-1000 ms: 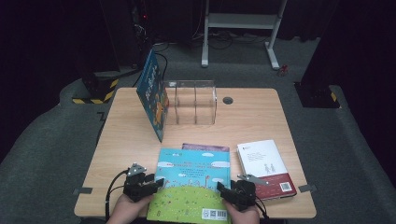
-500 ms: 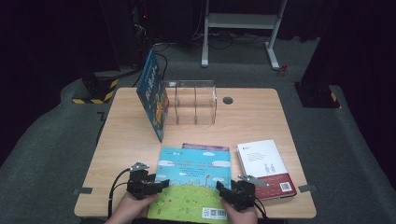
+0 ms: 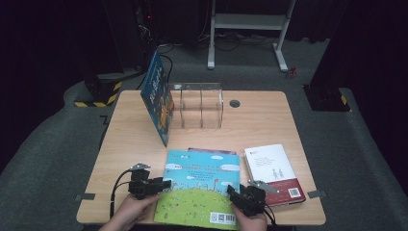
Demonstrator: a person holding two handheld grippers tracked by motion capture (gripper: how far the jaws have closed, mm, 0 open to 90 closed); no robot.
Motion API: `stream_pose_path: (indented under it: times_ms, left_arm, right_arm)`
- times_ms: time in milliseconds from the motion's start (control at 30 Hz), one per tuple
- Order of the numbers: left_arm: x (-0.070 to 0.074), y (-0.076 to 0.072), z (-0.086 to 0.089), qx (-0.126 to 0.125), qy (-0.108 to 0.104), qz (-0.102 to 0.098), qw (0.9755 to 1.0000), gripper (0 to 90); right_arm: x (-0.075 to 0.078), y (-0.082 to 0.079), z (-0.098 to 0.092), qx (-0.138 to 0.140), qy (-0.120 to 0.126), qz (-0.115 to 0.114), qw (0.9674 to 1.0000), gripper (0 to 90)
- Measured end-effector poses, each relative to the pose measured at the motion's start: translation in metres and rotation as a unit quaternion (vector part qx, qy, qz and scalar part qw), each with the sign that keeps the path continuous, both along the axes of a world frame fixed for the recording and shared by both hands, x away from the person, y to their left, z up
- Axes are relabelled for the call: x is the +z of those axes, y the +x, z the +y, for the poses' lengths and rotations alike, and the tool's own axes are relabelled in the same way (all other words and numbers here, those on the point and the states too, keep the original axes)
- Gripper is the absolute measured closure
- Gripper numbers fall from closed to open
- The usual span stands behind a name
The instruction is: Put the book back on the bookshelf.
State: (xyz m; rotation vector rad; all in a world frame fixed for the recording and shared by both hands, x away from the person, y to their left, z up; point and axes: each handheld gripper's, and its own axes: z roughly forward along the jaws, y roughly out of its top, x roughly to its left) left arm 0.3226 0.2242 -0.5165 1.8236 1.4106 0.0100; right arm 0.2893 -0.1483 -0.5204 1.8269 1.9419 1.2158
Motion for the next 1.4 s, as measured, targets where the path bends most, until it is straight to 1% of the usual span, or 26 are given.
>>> stream_pose_path:
  times_ms: [67, 100, 167, 267, 367, 500, 533, 600, 700, 767, 867, 933, 1000, 1100, 1167, 1200, 1267, 1300, 1333, 1400]
  left_arm:
    - [0.000, 0.000, 0.002, 0.002, -0.006, 0.004, 1.0000, 55.7]
    - [0.001, 0.000, 0.003, 0.003, -0.007, 0.002, 1.0000, 56.4]
    - [0.001, -0.001, 0.005, 0.005, -0.018, 0.000, 0.9998, 58.4]
    - [0.004, -0.003, 0.006, 0.007, -0.027, -0.012, 0.9995, 60.2]
    - [0.008, -0.005, 0.006, 0.007, -0.032, -0.027, 0.9991, 61.8]
    - [0.014, -0.009, 0.003, 0.005, -0.034, -0.050, 0.9981, 63.3]
    - [0.015, -0.010, 0.001, 0.006, -0.031, -0.060, 0.9977, 63.3]
    - [0.019, -0.012, -0.002, 0.010, -0.028, -0.076, 0.9967, 63.3]
    - [0.024, -0.016, -0.005, 0.017, -0.026, -0.102, 0.9943, 63.7]
    - [0.028, -0.018, -0.006, 0.022, -0.023, -0.122, 0.9920, 63.9]
    - [0.036, -0.021, -0.008, 0.033, -0.018, -0.157, 0.9869, 65.2]
    - [0.040, -0.021, -0.007, 0.043, -0.019, -0.176, 0.9832, 67.6]
    - [0.043, -0.018, -0.009, 0.050, -0.015, -0.183, 0.9817, 68.1]
    - [0.045, -0.013, -0.013, 0.049, -0.016, -0.190, 0.9805, 68.1]
    - [0.047, -0.012, -0.016, 0.045, -0.015, -0.201, 0.9785, 68.1]
    - [0.048, -0.012, -0.018, 0.046, -0.015, -0.208, 0.9770, 68.1]
    - [0.051, -0.012, -0.022, 0.046, -0.011, -0.225, 0.9732, 68.0]
    - [0.052, -0.012, -0.023, 0.049, -0.009, -0.233, 0.9712, 68.1]
    - [0.053, -0.012, -0.025, 0.051, -0.007, -0.242, 0.9689, 68.1]
    - [0.055, -0.011, -0.027, 0.054, -0.003, -0.256, 0.9652, 68.3]
  right_arm:
    - [0.001, -0.001, -0.001, -0.004, 0.003, -0.003, 1.0000, 50.9]
    - [0.002, -0.001, -0.002, -0.004, 0.004, -0.009, 0.9999, 52.0]
    - [0.005, -0.003, -0.003, -0.006, 0.009, -0.023, 0.9997, 53.7]
    - [0.008, -0.005, -0.003, -0.006, 0.006, -0.043, 0.9990, 54.1]
    - [0.012, -0.006, -0.004, -0.006, 0.000, -0.064, 0.9979, 54.4]
    - [0.019, -0.006, -0.007, -0.008, -0.003, -0.090, 0.9959, 55.4]
    - [0.021, -0.005, -0.008, -0.010, -0.001, -0.095, 0.9954, 56.0]
    - [0.025, -0.005, -0.010, -0.013, 0.002, -0.108, 0.9940, 57.0]
    - [0.030, -0.005, -0.013, -0.014, 0.007, -0.128, 0.9917, 58.4]
    - [0.034, -0.005, -0.014, -0.011, 0.008, -0.142, 0.9897, 59.0]
    - [0.040, -0.005, -0.014, -0.010, 0.008, -0.165, 0.9862, 59.6]
    - [0.043, -0.004, -0.013, -0.009, 0.005, -0.176, 0.9844, 59.6]
    - [0.046, -0.002, -0.012, -0.008, 0.001, -0.188, 0.9822, 59.7]
    - [0.051, 0.001, -0.013, -0.012, -0.002, -0.200, 0.9798, 60.5]
    - [0.054, 0.002, -0.017, -0.013, 0.000, -0.210, 0.9776, 61.1]
    - [0.056, 0.003, -0.018, -0.013, -0.001, -0.218, 0.9760, 61.2]
    - [0.060, 0.004, -0.021, -0.015, 0.001, -0.232, 0.9726, 61.3]
    - [0.062, 0.004, -0.022, -0.016, 0.001, -0.241, 0.9704, 61.3]
    - [0.064, 0.005, -0.022, -0.015, 0.001, -0.248, 0.9687, 61.3]
    - [0.068, 0.006, -0.023, -0.014, -0.002, -0.262, 0.9651, 61.2]
